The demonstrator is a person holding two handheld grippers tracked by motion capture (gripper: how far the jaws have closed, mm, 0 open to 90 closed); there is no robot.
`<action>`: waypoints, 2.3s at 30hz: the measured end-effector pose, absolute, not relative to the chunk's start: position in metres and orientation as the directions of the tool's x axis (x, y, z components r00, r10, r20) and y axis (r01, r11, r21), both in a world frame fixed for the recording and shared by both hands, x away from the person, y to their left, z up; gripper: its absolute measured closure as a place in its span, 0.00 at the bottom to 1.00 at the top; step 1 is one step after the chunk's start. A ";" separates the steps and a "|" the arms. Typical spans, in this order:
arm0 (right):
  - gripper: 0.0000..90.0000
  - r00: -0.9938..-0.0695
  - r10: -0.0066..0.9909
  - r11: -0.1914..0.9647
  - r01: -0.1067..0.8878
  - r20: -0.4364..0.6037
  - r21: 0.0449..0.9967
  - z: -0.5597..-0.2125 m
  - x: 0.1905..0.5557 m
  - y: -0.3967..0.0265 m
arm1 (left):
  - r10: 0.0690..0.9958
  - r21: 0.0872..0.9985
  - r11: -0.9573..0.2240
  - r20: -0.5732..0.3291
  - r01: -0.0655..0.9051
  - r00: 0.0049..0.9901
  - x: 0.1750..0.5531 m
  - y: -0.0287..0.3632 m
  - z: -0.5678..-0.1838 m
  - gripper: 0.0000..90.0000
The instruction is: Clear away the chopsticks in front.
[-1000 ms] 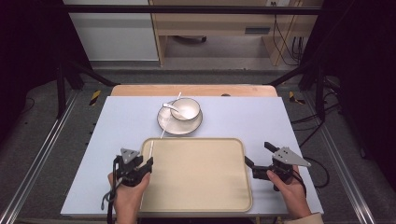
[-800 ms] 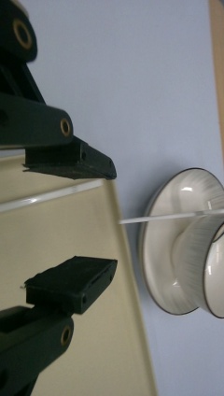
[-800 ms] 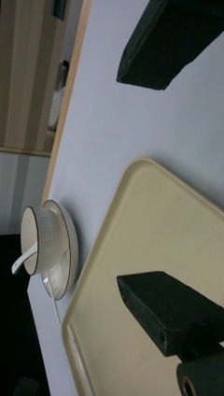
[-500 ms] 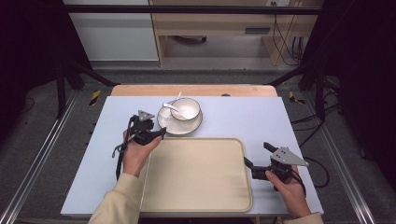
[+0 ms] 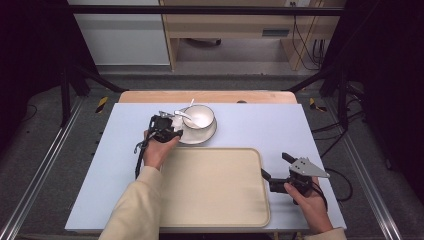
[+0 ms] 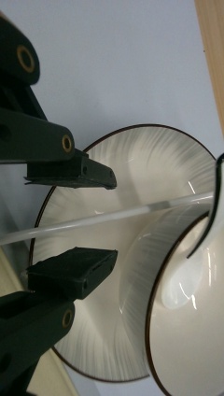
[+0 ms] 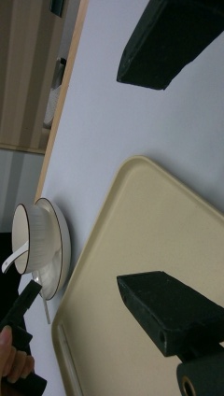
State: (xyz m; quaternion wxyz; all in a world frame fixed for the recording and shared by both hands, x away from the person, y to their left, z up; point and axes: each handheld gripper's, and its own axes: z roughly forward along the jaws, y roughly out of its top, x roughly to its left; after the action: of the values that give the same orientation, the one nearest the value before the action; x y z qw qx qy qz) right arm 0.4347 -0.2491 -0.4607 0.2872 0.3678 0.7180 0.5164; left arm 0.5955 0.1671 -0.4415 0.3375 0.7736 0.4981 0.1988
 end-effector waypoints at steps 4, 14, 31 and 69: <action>0.05 -0.565 0.824 0.196 0.233 -0.032 0.953 -0.461 0.434 -0.249 | 0.905 0.718 -0.278 -0.027 0.638 0.424 0.598 0.162 -0.447 0.68; 0.05 -0.567 0.823 0.196 0.233 -0.031 0.952 -0.461 0.435 -0.249 | 0.917 0.722 -0.261 -0.022 0.640 0.399 0.602 0.163 -0.449 0.78; 0.05 -0.575 0.818 0.205 0.250 -0.025 0.946 -0.462 0.435 -0.249 | 0.938 0.726 -0.236 -0.005 0.646 0.348 0.601 0.158 -0.448 0.95; 0.05 -0.581 0.814 0.213 0.245 -0.033 0.946 -0.463 0.435 -0.247 | 0.973 0.807 -0.110 -0.032 0.580 0.229 0.551 0.198 -0.423 0.95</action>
State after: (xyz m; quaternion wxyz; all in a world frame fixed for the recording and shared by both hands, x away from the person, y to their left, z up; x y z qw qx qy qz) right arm 0.4352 -0.2466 -0.4625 0.2780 0.3638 0.7274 0.5111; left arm 0.5508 0.1976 -0.4231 0.3636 0.6944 0.5591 0.2701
